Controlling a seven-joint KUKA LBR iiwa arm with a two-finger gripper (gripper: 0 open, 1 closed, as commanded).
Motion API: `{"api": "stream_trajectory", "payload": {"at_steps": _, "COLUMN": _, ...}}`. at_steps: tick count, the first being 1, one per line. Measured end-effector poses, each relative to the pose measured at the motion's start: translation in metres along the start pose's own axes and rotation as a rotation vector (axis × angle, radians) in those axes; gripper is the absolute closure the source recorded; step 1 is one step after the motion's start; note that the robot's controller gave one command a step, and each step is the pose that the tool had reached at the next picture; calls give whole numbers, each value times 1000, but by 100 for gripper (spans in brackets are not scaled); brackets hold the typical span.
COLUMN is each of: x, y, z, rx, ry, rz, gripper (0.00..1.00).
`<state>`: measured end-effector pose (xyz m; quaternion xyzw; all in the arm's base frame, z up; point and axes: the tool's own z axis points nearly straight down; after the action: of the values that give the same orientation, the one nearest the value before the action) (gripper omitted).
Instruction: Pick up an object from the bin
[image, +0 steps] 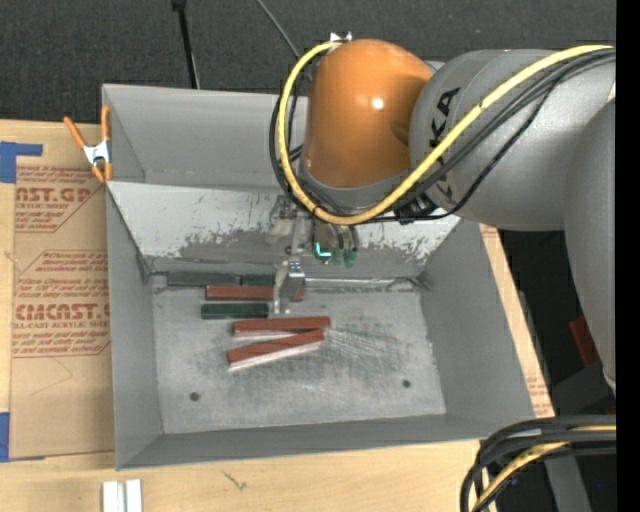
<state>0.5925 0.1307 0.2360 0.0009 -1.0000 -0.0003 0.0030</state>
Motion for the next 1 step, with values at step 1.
{"api": "stream_trajectory", "payload": {"at_steps": 1, "x": -1, "y": -1, "z": -5, "rx": -1, "ry": -8, "rz": 1, "gripper": 0}}
